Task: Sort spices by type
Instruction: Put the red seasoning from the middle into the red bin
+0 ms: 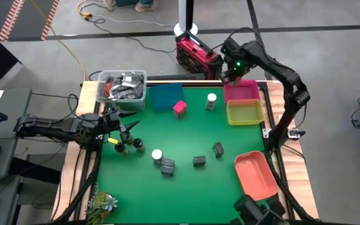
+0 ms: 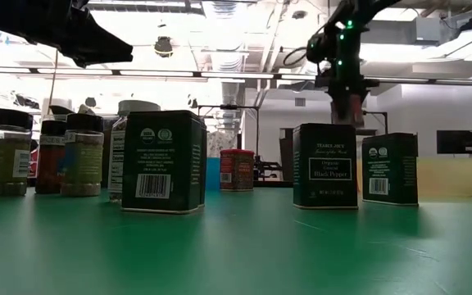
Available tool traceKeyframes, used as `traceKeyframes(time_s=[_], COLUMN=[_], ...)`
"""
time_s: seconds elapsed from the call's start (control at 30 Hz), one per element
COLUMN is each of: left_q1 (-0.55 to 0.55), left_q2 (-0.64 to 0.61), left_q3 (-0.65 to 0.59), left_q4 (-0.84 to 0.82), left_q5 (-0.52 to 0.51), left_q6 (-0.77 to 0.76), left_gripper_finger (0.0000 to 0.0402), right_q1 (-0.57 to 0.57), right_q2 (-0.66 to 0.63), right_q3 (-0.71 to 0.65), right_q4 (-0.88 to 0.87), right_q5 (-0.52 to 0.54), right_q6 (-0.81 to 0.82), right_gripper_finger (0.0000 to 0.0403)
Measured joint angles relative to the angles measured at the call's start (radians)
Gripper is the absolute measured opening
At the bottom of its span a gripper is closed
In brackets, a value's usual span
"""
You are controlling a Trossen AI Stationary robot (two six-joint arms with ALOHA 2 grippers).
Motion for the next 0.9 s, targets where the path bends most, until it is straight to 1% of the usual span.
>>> traceKeyframes(time_s=[0.1, 0.2, 0.33, 0.4, 0.53, 0.63, 0.77, 0.9], left_q1=[0.000, 0.000, 0.000, 0.000, 0.000, 0.000, 0.000, 0.000], left_q2=[0.000, 0.000, 0.000, 0.000, 0.000, 0.000, 0.000, 0.000], left_q3=[0.000, 0.000, 0.000, 0.000, 0.000, 0.000, 0.000, 0.000], left_q4=[0.000, 0.000, 0.000, 0.000, 0.000, 0.001, 0.002, 0.008], left_q5=[0.000, 0.000, 0.000, 0.000, 0.001, 0.001, 0.001, 0.000], left_q6=[-0.016, -0.044, -0.065, -0.074, -0.097, -0.109, -0.115, -0.104], left_gripper_finger=[0.0188, 0.0188, 0.0188, 0.0188, 0.0188, 0.0188, 0.0188, 0.0188], right_q1=[-0.006, -0.001, -0.010, -0.020, -0.028, -0.031, -0.061, -0.104], right_q2=[0.012, -0.022, -0.085, -0.104, -0.128, -0.129, -0.128, -0.128], right_q3=[-0.016, -0.088, -0.195, -0.243, -0.324, -0.357, -0.372, -0.372], right_q4=[0.031, 0.136, 0.226, 0.242, 0.269, 0.280, 0.278, 0.301], right_q5=[0.000, -0.005, -0.094, -0.115, -0.108, -0.103, -0.086, -0.076], right_q6=[-0.026, -0.063, -0.072, -0.063, -0.043, -0.029, -0.015, 0.040], right_gripper_finger=[0.0221, 0.0221, 0.0221, 0.0221, 0.0221, 0.0221, 0.0221, 0.0221])
